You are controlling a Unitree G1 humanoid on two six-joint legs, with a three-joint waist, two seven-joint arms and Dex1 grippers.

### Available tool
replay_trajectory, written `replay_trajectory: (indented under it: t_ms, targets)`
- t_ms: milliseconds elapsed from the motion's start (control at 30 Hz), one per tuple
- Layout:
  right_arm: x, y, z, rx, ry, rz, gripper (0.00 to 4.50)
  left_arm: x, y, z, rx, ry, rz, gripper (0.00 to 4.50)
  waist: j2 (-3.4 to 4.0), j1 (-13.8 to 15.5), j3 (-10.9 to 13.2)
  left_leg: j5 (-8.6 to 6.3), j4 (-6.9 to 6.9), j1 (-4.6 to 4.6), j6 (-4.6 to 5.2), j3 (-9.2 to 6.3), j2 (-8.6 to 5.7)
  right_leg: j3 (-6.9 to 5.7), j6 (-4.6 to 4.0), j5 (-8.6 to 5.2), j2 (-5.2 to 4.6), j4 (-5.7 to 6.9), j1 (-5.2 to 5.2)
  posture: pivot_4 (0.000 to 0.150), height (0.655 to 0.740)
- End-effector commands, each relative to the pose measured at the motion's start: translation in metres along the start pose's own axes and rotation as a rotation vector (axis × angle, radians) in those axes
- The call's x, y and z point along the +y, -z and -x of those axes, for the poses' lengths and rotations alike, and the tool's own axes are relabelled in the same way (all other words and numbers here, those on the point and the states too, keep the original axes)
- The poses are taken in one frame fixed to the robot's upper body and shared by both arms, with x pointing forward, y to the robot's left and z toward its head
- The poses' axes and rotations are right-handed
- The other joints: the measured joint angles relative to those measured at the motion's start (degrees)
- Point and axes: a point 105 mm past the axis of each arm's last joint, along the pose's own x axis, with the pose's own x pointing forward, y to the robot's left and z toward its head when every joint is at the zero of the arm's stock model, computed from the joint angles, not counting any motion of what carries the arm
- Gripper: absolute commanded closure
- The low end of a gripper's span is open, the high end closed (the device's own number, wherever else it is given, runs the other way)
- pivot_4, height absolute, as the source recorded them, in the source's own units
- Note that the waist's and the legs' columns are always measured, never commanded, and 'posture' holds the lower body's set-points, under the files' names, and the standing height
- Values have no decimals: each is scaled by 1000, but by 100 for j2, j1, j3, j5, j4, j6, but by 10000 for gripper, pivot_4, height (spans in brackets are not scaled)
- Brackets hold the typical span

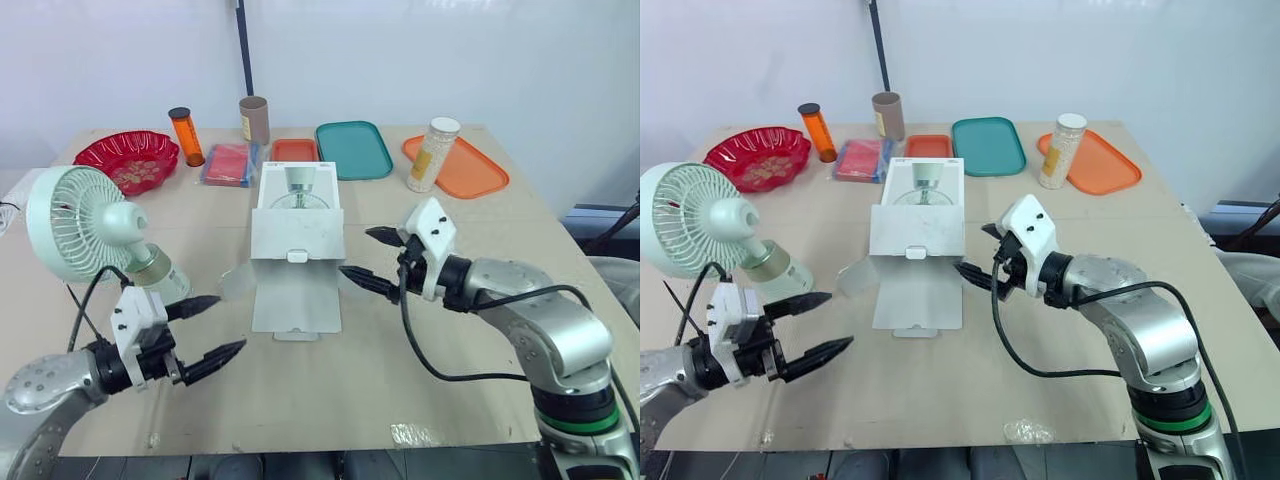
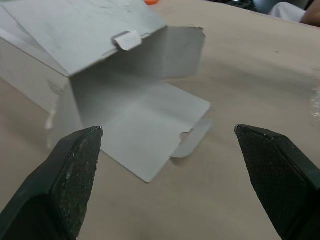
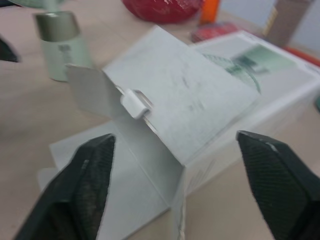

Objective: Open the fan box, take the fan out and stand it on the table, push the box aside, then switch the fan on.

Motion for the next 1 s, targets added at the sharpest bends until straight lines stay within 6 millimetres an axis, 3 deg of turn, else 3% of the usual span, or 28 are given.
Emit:
replay_trajectory:
  t_ms: [33, 400, 600, 733, 933, 1000]
  targets:
    - [3, -2, -6, 11, 14, -19, 375, -4, 2, -4, 1, 13, -59, 0, 0, 0, 0, 0, 0, 0, 0, 0, 0, 0, 0, 0, 0, 0, 0, 1500, 7400]
    - [-4, 22, -45, 150, 94, -92, 375, -8, 3, -10, 7, 0, -93, 0, 0, -11, 0, -1, -1, -2, 1, 0, 1, 0, -2, -1, 1, 0, -3, 1500, 7400]
    - [-18, 29, -55, 166, 174, -149, 375, -5, -4, -13, -45, -67, -154, 0, 0, -5, 0, -1, -2, -3, 1, 0, 0, 0, -1, -1, -1, 0, -4, 1500, 7400]
    - [-24, 33, -59, 177, 217, -175, 11819, -4, -5, -15, -54, -80, -155, 0, 0, -8, 0, -1, -2, -2, 1, 0, 1, 0, -3, -1, 1, 0, -4, 1500, 7400]
    - [-29, 37, -59, 190, 274, -207, 42246, -3, 1, -11, -40, -93, -156, 0, 1, -10, 0, -1, -3, -3, 1, 0, 1, 0, -2, -1, 0, 0, -4, 1500, 7400]
    - [-29, 38, -59, 196, 283, -209, 44622, -3, 4, -11, -39, -95, -158, 0, 1, -9, 0, -1, -3, -3, 1, 0, 1, 0, -2, -1, 0, 0, -4, 1500, 7400]
